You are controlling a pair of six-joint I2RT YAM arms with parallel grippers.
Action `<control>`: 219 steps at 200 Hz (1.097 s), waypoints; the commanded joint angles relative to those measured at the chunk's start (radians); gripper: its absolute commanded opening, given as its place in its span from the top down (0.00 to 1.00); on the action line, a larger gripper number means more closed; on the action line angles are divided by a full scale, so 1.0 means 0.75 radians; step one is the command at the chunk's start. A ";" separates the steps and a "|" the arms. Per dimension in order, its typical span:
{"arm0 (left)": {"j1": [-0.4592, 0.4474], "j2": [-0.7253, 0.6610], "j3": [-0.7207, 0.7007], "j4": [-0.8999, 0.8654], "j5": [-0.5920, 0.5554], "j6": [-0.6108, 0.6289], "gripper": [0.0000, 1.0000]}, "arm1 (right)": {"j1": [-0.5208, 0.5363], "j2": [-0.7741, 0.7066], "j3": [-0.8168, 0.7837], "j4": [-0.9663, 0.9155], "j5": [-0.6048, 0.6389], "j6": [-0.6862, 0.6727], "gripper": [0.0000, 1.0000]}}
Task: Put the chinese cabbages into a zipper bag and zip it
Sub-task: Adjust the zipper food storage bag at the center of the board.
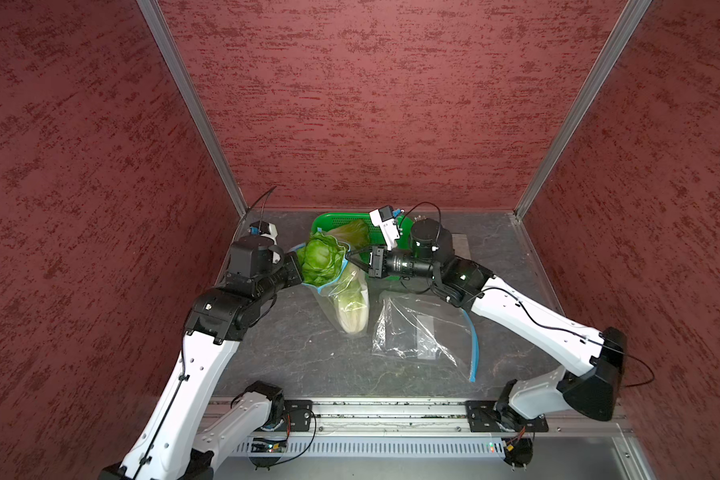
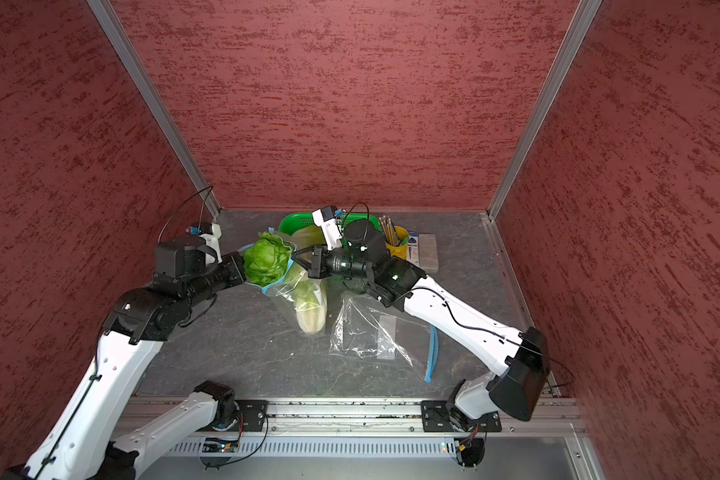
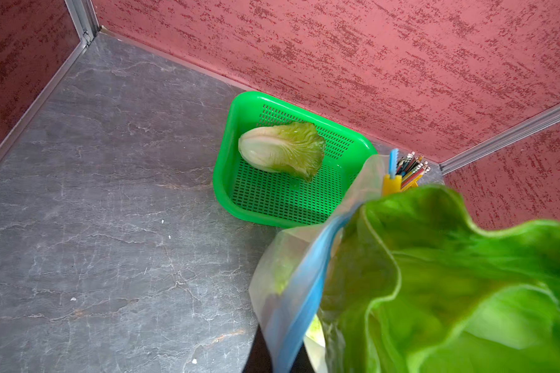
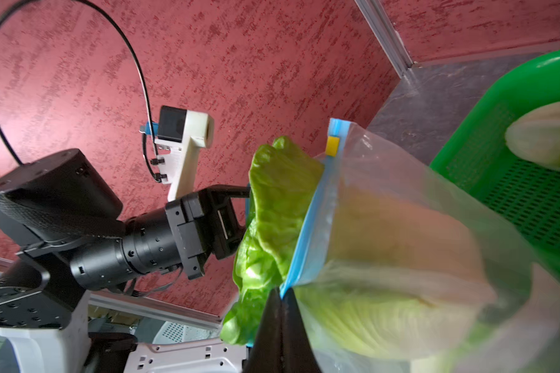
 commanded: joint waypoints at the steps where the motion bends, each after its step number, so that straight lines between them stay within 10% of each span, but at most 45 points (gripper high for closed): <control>1: 0.011 0.029 0.016 0.038 0.064 0.004 1.00 | -0.002 0.039 0.082 -0.124 0.070 -0.108 0.99; 136: -0.014 0.022 0.068 0.045 0.066 -0.066 1.00 | -0.004 0.301 0.612 -0.799 0.489 -0.421 0.98; 219: -0.146 0.029 -0.081 0.277 0.057 -0.247 1.00 | 0.015 0.315 0.650 -0.739 0.386 -0.434 0.97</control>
